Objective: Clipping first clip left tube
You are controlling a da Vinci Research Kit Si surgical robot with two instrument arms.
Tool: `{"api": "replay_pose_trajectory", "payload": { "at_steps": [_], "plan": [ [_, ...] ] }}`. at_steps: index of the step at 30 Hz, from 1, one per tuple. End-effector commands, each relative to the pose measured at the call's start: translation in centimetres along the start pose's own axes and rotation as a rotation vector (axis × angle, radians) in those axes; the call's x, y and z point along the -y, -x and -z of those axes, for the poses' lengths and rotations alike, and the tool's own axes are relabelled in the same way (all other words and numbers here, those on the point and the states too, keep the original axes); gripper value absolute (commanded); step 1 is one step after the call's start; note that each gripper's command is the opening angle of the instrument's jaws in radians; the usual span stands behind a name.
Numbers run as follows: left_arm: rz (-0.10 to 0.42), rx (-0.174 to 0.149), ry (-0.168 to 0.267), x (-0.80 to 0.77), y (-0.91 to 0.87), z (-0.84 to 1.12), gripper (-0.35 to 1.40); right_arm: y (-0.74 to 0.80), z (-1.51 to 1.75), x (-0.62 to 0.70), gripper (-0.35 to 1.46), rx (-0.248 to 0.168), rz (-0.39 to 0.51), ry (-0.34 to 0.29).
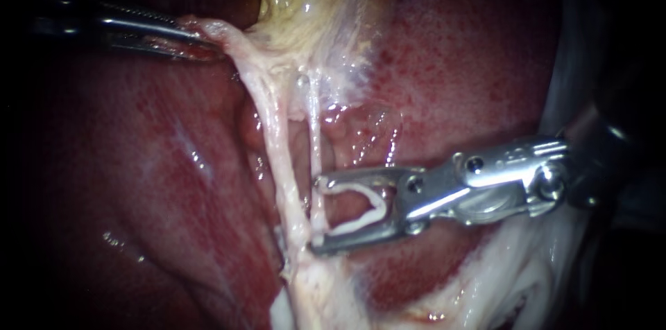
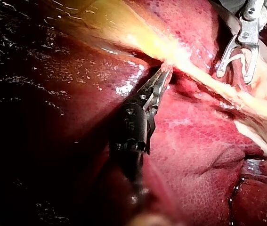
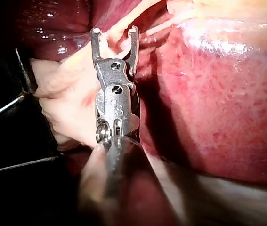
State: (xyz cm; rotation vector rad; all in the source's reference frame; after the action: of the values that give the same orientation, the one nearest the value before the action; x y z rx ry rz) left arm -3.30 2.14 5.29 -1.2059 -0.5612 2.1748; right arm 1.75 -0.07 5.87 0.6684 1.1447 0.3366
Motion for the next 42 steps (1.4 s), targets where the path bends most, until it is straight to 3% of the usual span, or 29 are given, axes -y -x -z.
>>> {"api": "replay_pose_trajectory", "payload": {
  "at_steps": [1, 9, 15, 22, 33, 42],
  "plan": [
    [0.000, 0.000, 0.000, 0.00, 0.00, 0.00, -0.35, 0.04, -0.02, -0.02, 0.50, 0.003, -0.010, -0.003],
    [0.000, 0.000, -0.001, 0.00, 0.01, -0.01, -0.35, 0.29, -0.09, -0.17, 0.50, 0.003, -0.031, -0.011],
    [0.000, 0.000, -0.001, 0.00, 0.01, -0.01, -0.35, 0.30, -0.18, -0.21, 0.50, -0.004, -0.033, -0.029],
    [-0.001, 0.000, -0.002, -0.01, 0.01, -0.02, -0.35, 0.29, -0.41, -0.22, 0.49, -0.031, -0.041, -0.092],
    [0.000, 0.000, 0.000, -0.01, 0.00, -0.03, -0.35, 0.16, -0.62, -0.11, 0.50, -0.052, -0.047, -0.109],
    [-0.001, 0.000, -0.001, -0.01, 0.01, -0.05, -0.35, -0.01, -0.68, 0.16, 0.49, -0.081, -0.068, -0.132]
  ]
}}
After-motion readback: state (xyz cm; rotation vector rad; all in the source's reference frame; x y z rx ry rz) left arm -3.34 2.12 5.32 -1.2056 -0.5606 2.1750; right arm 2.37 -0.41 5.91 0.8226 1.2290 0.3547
